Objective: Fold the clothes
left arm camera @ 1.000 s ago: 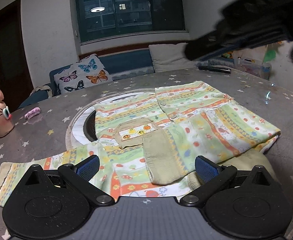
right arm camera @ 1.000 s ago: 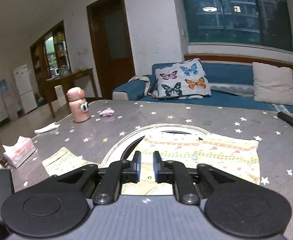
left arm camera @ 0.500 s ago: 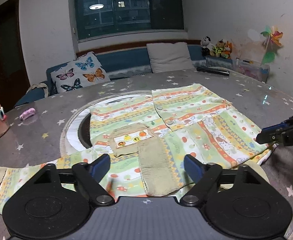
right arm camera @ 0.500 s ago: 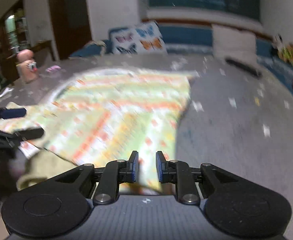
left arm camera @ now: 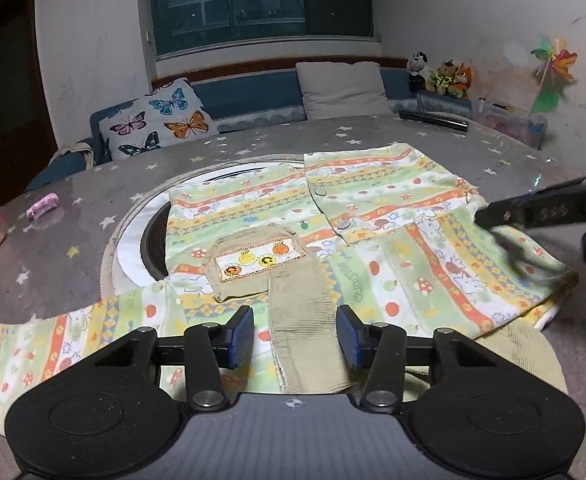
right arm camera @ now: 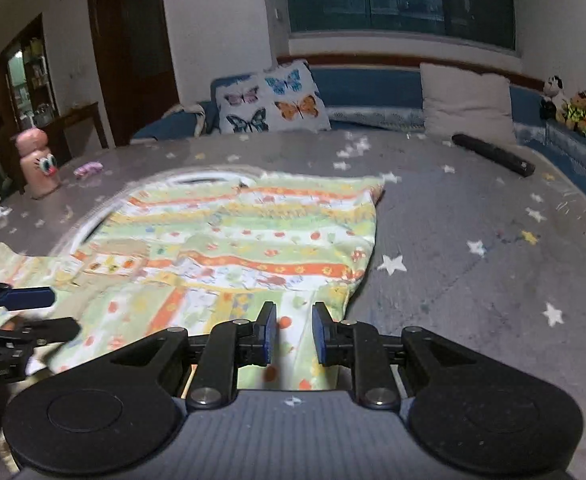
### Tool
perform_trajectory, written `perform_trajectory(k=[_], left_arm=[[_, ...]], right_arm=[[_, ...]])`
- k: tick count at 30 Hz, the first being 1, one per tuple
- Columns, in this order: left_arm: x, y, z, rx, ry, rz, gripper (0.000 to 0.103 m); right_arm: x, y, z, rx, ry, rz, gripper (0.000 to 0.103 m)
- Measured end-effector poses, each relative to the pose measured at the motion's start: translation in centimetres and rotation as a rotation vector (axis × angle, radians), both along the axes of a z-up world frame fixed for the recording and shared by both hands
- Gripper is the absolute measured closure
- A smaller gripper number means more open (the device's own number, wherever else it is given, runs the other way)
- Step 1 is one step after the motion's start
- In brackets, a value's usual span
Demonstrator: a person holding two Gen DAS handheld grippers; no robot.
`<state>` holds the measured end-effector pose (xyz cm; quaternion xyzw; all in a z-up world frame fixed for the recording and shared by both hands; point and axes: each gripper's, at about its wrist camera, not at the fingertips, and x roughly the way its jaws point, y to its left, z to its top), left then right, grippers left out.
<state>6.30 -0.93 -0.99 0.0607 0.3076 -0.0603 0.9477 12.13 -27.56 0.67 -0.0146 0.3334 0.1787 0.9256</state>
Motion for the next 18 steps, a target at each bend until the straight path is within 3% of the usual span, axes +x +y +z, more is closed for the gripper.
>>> perform_trajectory(k=[4, 12, 18], left_arm=[[-0.2, 0.1, 0.2, -0.005, -0.009, 0.001, 0.054], [-0.5, 0.6, 0.4, 0.000, -0.015, 0.031, 0.057], [-2.1, 3.0, 1.4, -0.009, -0.041, 0.098, 0.055]], right_arm=[[-0.3, 0.8, 0.0, -0.033, -0.007, 0.009, 0.084], [-1.6, 5.7, 1.1, 0.027, -0.024, 0.167, 0.082], [-2.0, 9.4, -0.3, -0.056, -0.033, 0.210, 0.083]])
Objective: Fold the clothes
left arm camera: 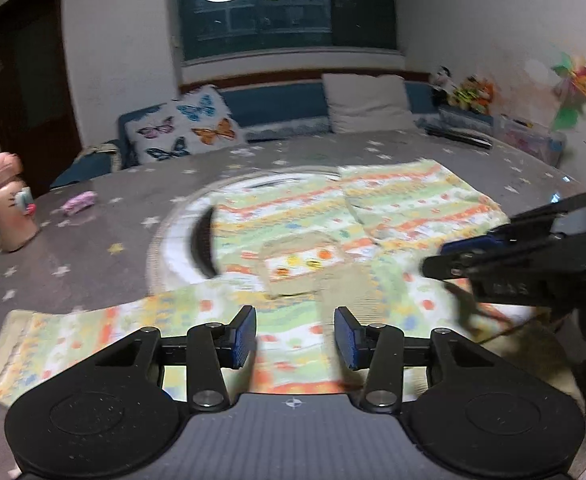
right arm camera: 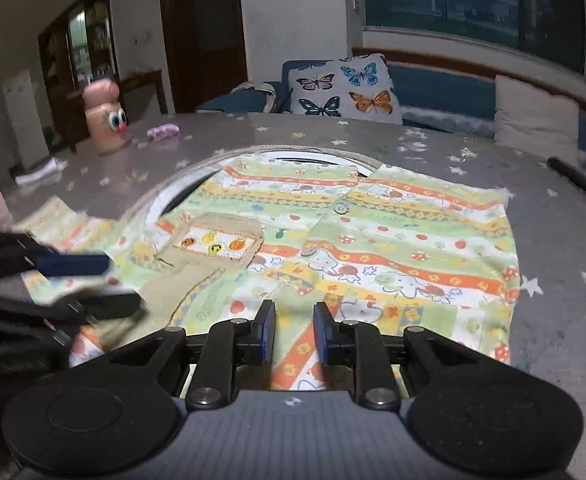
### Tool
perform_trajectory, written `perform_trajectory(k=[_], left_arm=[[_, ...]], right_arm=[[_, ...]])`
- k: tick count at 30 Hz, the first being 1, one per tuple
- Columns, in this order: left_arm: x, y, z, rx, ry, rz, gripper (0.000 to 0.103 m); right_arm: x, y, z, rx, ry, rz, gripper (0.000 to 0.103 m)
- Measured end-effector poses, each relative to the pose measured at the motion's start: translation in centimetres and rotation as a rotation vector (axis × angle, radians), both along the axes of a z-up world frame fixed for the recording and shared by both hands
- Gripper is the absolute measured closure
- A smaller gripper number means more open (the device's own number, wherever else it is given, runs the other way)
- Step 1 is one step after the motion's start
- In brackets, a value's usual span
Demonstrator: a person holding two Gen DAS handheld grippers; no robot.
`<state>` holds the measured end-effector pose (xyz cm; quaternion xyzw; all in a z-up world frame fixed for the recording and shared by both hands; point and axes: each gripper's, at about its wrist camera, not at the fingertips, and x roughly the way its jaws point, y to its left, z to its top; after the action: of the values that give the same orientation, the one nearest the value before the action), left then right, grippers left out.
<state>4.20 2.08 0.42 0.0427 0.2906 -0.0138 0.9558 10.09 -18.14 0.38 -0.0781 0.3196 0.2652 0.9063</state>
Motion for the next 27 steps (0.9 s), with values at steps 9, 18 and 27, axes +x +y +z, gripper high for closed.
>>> perform_trajectory(k=[9, 18, 27], left_arm=[[-2.1, 6.8, 0.1, -0.014, -0.002, 0.238, 0.046], [-3.6, 14.1, 0.0, 0.013, -0.019, 0.546, 0.036], [-3.2, 18.7, -0.9, -0.070, 0.025, 0.675, 0.039]], right_arm=[[-0.3, 2.5, -0.3, -0.012, -0.003, 0.070, 0.081], [-2.0, 3.5, -0.1, -0.047, -0.035, 0.117, 0.072], [-2.7, 3.3, 1.3, -0.016, -0.035, 0.124, 0.072]])
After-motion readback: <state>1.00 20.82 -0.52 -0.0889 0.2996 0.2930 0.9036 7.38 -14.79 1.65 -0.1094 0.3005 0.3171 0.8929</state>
